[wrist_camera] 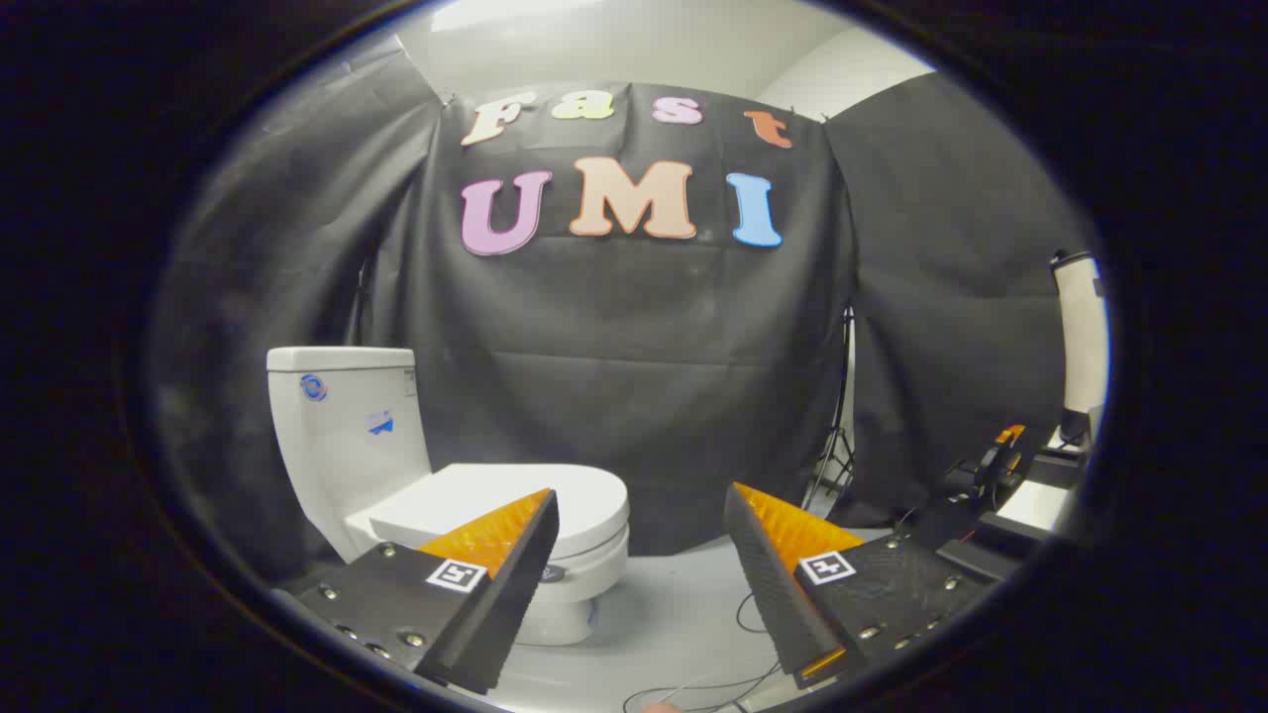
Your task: Open the toilet lid.
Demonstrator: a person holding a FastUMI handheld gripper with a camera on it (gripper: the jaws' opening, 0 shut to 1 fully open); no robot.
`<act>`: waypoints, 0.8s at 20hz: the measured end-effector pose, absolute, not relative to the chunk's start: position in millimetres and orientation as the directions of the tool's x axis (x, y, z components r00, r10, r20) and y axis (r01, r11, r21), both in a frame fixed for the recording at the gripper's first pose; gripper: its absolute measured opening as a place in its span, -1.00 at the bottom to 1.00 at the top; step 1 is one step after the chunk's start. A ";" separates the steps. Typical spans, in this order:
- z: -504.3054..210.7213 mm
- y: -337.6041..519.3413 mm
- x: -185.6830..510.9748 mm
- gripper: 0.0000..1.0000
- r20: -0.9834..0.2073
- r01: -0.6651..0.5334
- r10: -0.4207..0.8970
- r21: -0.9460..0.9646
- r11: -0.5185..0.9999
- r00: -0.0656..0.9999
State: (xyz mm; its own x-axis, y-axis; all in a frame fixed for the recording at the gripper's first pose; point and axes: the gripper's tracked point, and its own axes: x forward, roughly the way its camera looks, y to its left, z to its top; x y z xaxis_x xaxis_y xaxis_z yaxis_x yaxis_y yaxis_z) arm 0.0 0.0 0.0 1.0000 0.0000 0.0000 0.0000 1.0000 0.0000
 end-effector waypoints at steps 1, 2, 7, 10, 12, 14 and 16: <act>-2.7 8.0 2.4 0.98 -0.010 -0.017 0.017 -0.005 1.000 1.000; -3.2 15.1 5.2 0.98 -0.009 -0.030 0.030 -0.020 0.999 1.000; -17.5 47.3 18.4 0.95 -0.036 -0.096 0.093 -0.080 0.992 0.995; -18.3 54.9 23.5 0.94 -0.037 -0.111 0.108 -0.085 0.990 0.993; -18.5 55.6 25.5 0.94 -0.034 -0.112 0.110 -0.066 0.991 0.993; -19.7 54.4 29.2 0.94 -0.037 -0.107 0.105 -0.049 0.993 0.994; -21.8 54.1 33.4 0.95 -0.043 -0.103 0.102 -0.033 0.994 0.994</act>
State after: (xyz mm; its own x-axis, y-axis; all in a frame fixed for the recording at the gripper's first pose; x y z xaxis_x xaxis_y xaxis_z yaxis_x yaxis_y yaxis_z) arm 33.4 54.1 -21.8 0.9939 0.1016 -0.0428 -0.1030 0.9941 -0.0333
